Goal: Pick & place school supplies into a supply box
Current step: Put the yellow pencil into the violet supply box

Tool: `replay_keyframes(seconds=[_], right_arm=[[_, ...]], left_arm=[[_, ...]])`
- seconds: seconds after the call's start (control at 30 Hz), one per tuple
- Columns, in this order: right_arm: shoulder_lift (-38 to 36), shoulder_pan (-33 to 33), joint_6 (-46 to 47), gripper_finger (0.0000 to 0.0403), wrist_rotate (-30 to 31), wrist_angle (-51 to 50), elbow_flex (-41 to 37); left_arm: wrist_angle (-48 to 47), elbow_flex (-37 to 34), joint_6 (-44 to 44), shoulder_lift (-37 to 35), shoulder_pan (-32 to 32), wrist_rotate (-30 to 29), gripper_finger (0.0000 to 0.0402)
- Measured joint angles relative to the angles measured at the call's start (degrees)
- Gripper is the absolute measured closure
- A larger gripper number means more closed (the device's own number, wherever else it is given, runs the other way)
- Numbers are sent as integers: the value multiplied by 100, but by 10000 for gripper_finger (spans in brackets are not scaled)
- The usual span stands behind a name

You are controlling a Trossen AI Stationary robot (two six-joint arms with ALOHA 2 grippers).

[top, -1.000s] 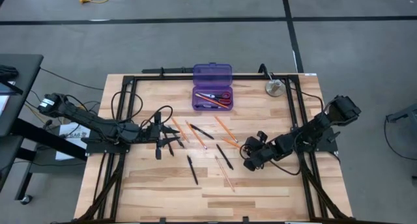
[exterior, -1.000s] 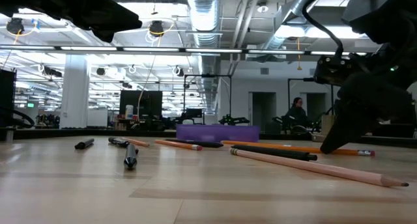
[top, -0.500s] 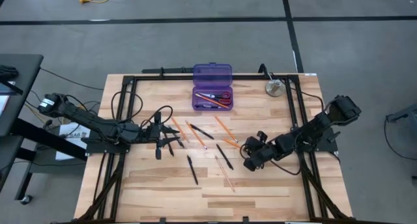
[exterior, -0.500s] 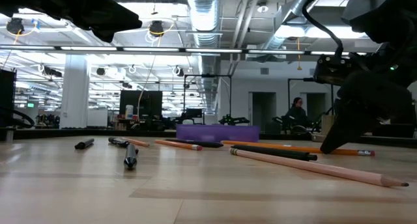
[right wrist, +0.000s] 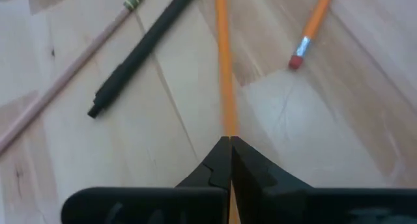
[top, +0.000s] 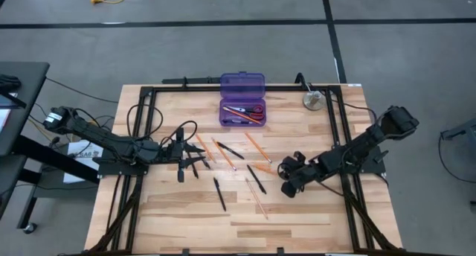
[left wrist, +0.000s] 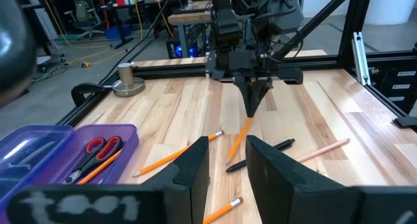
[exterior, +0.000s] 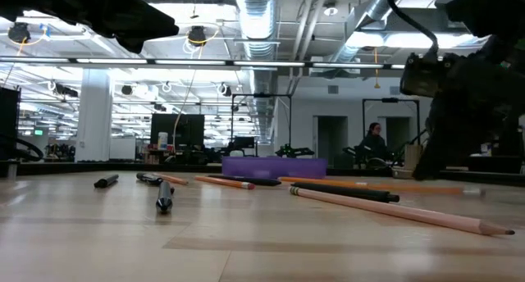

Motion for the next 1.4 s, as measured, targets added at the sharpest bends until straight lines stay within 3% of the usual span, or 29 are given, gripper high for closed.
replay_keyframes(seconds=[0.33, 0.53, 0.9, 1.17, 1.4], right_arm=[[-3, -2, -52, 402, 89, 20, 13], [-4, -135, -640, 402, 116, -56, 137], [3, -1056, -2313, 398, -837, -2837, 1833], [3, -1837, -2917, 313, -1803, -3616, 2289], [284, -2208, -3005, 260, -1949, -3717, 2288]], left_arm=[[2, 0, 24, 0, 0, 0, 310], [2, 0, 22, 0, 0, -1, 310], [15, 0, -20, 0, 0, 0, 310], [15, 0, -22, 0, 0, 0, 310], [9, 0, -23, 1, -1, 0, 310]])
